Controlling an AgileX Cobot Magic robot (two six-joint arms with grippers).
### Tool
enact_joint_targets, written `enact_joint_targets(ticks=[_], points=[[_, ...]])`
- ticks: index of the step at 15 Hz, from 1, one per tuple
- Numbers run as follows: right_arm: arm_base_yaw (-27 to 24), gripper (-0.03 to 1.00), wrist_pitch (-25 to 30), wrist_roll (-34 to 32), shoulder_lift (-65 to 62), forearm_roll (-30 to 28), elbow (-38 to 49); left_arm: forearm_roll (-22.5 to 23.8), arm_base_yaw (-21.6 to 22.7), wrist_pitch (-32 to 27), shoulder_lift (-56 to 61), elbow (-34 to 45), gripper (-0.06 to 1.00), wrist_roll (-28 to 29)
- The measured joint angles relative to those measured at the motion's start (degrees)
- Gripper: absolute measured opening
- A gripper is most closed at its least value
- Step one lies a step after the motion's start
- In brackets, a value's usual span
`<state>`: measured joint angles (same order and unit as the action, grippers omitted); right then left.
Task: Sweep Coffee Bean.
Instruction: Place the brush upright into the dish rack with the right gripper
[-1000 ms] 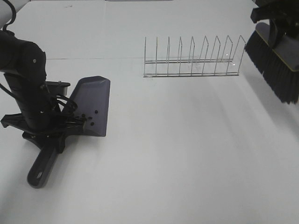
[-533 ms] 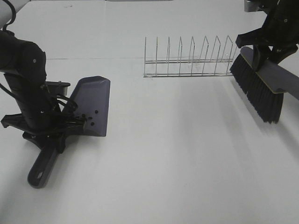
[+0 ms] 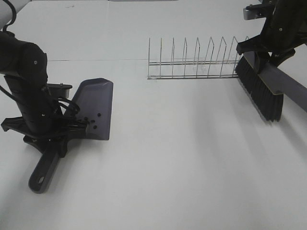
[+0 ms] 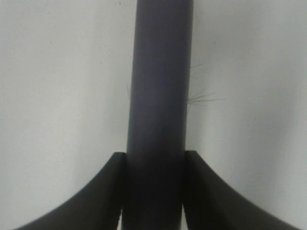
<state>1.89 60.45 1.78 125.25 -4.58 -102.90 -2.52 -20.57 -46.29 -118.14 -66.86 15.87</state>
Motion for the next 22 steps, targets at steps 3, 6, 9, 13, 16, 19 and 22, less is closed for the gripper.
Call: enact_joint_targets(ticks=[3,6,9,13,16,19,22], points=[[0.0,0.26,1.5,0.0,2.3,-0.1,-5.3,0.0,0.0,0.0,0.0,0.0,0.32,0.0],[0.0,0.26,4.3,0.0,6.2,-0.6,-11.0,-0.1,0.0,0.0,0.0,0.0,0.32,0.0],[0.0,0.26,4.8,0.1,9.5,-0.8,-16.0,-0.1,0.0,0.0,0.0,0.0,0.32,0.0],[0.0,0.26,4.5,0.1,12.7,-1.6,-22.1,-0.1,0.0,0.0,0.0,0.0,0.32,0.0],[-0.7,0.26,4.5,1.2,16.0,0.0,-26.5,-0.1,0.0,0.0,0.0,0.0,0.32,0.0],[-1.4,0.26,3.7,1.7,17.4,1.8,-28.2,-0.1,0.0,0.0,0.0,0.0,0.32,0.0],[-1.5,0.26,0.9,1.5,17.6,2.1,-28.2,-0.1,0.0,0.0,0.0,0.0,0.32,0.0]])
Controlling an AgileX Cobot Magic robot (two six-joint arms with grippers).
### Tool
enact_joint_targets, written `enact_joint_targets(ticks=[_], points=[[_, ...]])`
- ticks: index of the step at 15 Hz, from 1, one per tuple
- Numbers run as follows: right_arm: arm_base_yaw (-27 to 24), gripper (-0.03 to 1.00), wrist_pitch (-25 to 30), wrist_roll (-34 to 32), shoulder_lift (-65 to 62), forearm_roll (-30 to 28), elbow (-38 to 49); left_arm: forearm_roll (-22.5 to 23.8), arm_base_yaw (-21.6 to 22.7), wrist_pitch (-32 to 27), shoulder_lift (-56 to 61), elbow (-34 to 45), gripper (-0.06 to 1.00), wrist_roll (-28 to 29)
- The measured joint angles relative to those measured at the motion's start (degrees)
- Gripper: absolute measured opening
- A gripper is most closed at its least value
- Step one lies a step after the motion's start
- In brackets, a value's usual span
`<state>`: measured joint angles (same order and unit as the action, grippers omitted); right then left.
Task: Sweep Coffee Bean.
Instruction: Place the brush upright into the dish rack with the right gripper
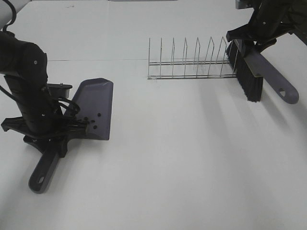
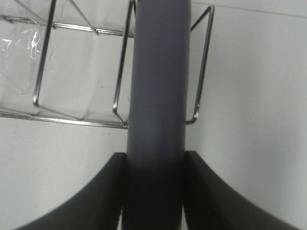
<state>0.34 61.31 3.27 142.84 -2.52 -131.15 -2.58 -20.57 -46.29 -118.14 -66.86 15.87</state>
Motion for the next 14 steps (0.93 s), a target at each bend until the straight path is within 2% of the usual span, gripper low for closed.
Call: enact_joint_targets(ticks=[6,7,8,10,11,14], points=[[0.0,0.28,-2.4,-3.3,0.1,-0.5,0.0,0.0,0.0,0.0,0.0,0.0,0.32,0.0],[-0.1,0.36,-3.3,-3.3,0.1,-1.1,0.0,0.0,0.0,0.0,0.0,0.0,0.32,0.0],[-0.1,0.39,-4.0,-3.3,0.1,-1.5,0.0,0.0,0.0,0.0,0.0,0.0,0.32,0.0],[-0.1,0.58,-4.4,-4.6,0.0,-1.9,0.0,0.0,0.0,0.0,0.0,0.0,0.32,-0.1],[-0.1,0.62,-4.9,-4.7,-0.4,-1.9,0.0,0.0,0.0,0.0,0.0,0.0,0.32,-0.1],[-0.1,0.64,-4.9,-5.4,-4.1,-1.8,0.0,0.0,0.0,-0.2,0.4,0.0,0.32,-0.2]])
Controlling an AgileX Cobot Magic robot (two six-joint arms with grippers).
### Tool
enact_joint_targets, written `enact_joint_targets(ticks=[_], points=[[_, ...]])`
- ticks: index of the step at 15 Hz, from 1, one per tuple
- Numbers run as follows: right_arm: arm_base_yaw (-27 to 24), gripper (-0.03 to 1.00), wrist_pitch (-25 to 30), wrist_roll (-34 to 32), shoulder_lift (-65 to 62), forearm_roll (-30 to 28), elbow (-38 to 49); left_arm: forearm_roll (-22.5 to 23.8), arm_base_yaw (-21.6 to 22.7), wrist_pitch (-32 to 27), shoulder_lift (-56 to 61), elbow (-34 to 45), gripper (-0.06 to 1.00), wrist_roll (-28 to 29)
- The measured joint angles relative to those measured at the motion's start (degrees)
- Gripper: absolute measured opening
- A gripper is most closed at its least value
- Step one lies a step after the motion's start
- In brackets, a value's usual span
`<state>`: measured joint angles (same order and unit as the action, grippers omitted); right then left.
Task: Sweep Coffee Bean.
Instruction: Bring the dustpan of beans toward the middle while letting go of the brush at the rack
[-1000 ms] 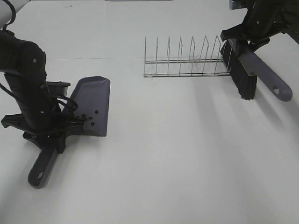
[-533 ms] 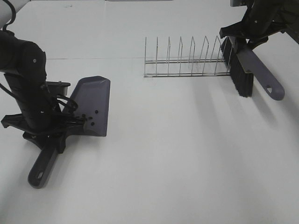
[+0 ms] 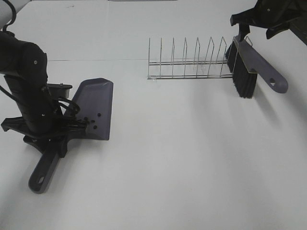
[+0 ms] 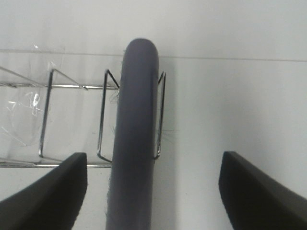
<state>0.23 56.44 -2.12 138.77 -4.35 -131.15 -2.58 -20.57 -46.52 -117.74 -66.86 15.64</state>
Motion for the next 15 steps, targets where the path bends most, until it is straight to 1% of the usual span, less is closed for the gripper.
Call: enact_joint_targets(ticks=[2,5,6,8,10,12,14,15], points=[[0.0,0.64,0.9,-0.1,-2.6,0.3,-0.2,-0.1,0.0,-0.5,1.4,0.0,0.32,0.1],[0.0,0.64,11.5,1.6,-7.0,1.2,-0.5,-4.2,-0.4,0.9,4.3,-0.3,0.32,0.2],[0.0,0.64,12.8,2.1,-8.4,1.5,0.5,-5.6,-2.1,2.1,4.3,-0.3,0.32,0.1],[0.0,0.64,13.2,2.8,-11.7,2.9,4.4,-7.7,-4.8,4.1,4.1,-0.3,0.32,0.1],[0.0,0.64,13.2,2.9,-17.0,4.4,11.7,-10.4,-6.2,5.0,3.3,-0.4,0.32,0.1],[0.0,0.64,13.2,3.6,-23.4,5.4,20.9,-10.9,-6.7,6.1,1.4,-0.7,0.32,0.1],[0.0,0.64,13.2,4.2,-30.7,6.5,32.6,-11.2,-7.4,6.3,-0.1,-1.2,0.32,0.1],[0.0,0.64,12.4,4.2,-34.6,7.7,38.3,-11.3,-7.6,6.4,-0.2,-1.3,0.32,0.1]])
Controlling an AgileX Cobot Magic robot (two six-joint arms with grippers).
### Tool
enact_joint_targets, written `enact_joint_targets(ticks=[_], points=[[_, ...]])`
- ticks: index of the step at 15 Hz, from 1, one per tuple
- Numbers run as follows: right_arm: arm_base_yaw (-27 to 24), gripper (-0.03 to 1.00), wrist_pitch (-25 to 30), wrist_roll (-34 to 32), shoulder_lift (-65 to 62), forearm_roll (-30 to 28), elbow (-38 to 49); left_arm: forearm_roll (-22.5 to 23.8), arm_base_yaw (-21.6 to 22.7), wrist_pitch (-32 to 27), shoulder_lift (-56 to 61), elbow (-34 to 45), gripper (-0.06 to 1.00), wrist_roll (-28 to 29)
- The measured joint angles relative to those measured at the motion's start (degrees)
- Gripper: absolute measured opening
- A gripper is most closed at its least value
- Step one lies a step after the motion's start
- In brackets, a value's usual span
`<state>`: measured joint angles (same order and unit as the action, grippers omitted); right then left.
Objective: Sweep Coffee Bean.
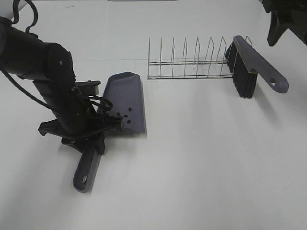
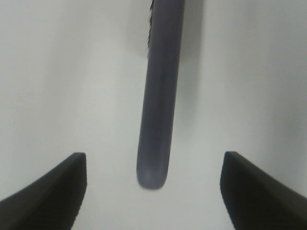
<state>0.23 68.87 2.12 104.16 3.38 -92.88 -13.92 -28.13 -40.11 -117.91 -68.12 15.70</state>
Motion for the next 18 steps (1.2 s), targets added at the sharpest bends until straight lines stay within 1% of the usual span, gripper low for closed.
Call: enact_joint_targets(ticks=[2,3,4,5,6,7,8,9,10,11,12,13,14,15,16,17,18], points=[[0.0,0.64,-4.1,0.2,-9.1,3.1,11.9,-0.1,-0.1,-0.3,0.0,0.0,0.33,0.0],[0.0,0.64,-6.0,0.2,-13.5,4.3,17.0,-0.1,-0.1,-1.0,0.0,0.0,0.39,0.0],[0.0,0.64,-7.6,0.2,-18.3,5.2,22.2,-0.1,-0.1,-1.3,0.0,-0.1,0.50,0.0],[0.0,0.64,-8.3,0.5,-22.5,5.5,26.2,-0.1,-0.1,-1.5,0.0,-0.1,0.58,-0.1],[0.0,0.64,-8.4,0.8,-24.8,5.5,27.8,0.1,-0.1,-2.3,0.1,-0.1,0.61,-0.4],[0.1,0.64,-8.4,1.3,-31.4,5.7,33.1,0.7,-0.1,-3.8,0.6,-0.1,0.62,-0.9],[0.1,0.64,-8.4,1.4,-33.7,5.9,34.7,1.0,-0.1,-4.4,1.0,-0.1,0.63,-0.9],[0.1,0.64,-8.3,1.5,-37.9,6.1,37.4,2.5,-0.1,-6.1,4.0,-0.1,0.63,-1.1],[0.1,0.64,-7.7,1.5,-44.7,6.4,41.0,4.5,-0.1,-7.6,7.1,-0.1,0.63,-1.1],[0.1,0.64,-6.5,1.7,-48.8,6.4,43.2,6.8,-0.1,-10.4,10.9,-0.1,0.63,-1.1],[0.1,0.64,-6.0,1.7,-51.1,6.5,44.0,7.8,-0.1,-12.2,13.3,-0.1,0.63,-1.1],[0.1,0.64,-4.2,2.2,-54.9,6.5,45.8,9.5,-0.1,-16.1,18.3,-0.1,0.63,-0.8],[0.1,0.64,-1.9,3.0,-60.8,6.5,48.1,11.3,-0.1,-21.7,25.8,-0.1,0.63,-0.3],[0.1,0.64,-0.6,3.2,-65.0,6.5,49.7,12.3,-0.1,-24.9,30.8,0.1,0.63,0.3],[0.1,0.64,-0.1,3.2,-68.6,6.5,51.3,12.8,-0.1,-26.4,33.6,0.4,0.63,0.5],[0.1,0.64,0.0,3.2,-70.5,6.5,52.1,13.5,-0.1,-28.2,39.1,1.8,0.63,0.7],[0.1,0.64,0.1,3.2,-73.9,6.4,53.7,13.9,-0.1,-28.6,45.6,4.0,0.63,0.8]])
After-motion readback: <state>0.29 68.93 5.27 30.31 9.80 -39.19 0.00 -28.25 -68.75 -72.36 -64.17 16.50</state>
